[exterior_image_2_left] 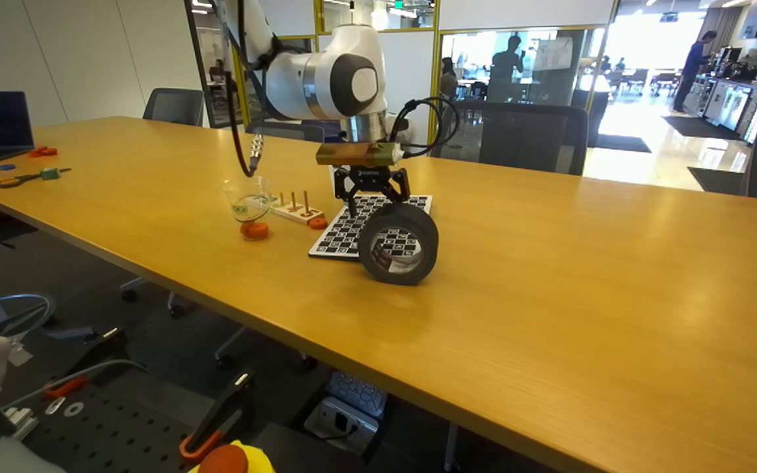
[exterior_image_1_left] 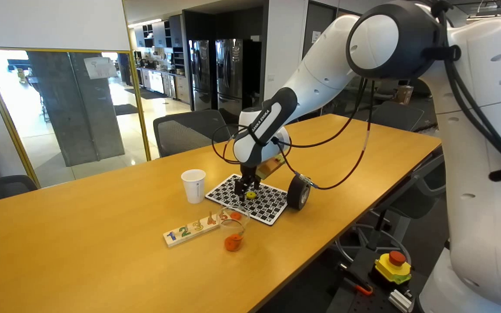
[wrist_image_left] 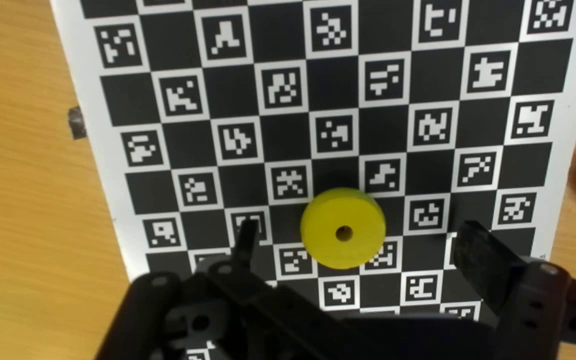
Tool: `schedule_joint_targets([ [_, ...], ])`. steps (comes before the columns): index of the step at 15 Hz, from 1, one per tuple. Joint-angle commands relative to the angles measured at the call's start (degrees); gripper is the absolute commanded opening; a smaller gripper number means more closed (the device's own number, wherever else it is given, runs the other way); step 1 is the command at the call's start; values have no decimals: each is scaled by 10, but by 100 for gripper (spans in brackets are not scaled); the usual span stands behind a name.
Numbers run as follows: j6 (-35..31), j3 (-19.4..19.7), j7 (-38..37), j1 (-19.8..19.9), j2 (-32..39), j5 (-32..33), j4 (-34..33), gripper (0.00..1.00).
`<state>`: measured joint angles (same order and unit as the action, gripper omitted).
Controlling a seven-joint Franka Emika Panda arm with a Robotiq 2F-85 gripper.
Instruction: Pick up the orange objects from the table and put them in the colorless cup, then pick up the yellow objects and put them in the white cup
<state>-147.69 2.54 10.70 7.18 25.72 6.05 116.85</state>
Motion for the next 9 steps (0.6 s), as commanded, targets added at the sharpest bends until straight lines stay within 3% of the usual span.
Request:
schedule_joint_targets([
  [1, 23, -9, 20, 10, 3, -20, -19, 100],
  [3, 28, -11, 22, 12, 4, -25, -20, 100],
  [4, 27, -12, 25, 13, 3, -29, -20, 94],
  [5, 27, -13, 27, 15, 4, -33, -20, 73],
  [7, 31, -16, 33, 17, 4, -40, -22, 69],
  [9, 34, -17, 37, 19, 4, -47, -22, 54],
])
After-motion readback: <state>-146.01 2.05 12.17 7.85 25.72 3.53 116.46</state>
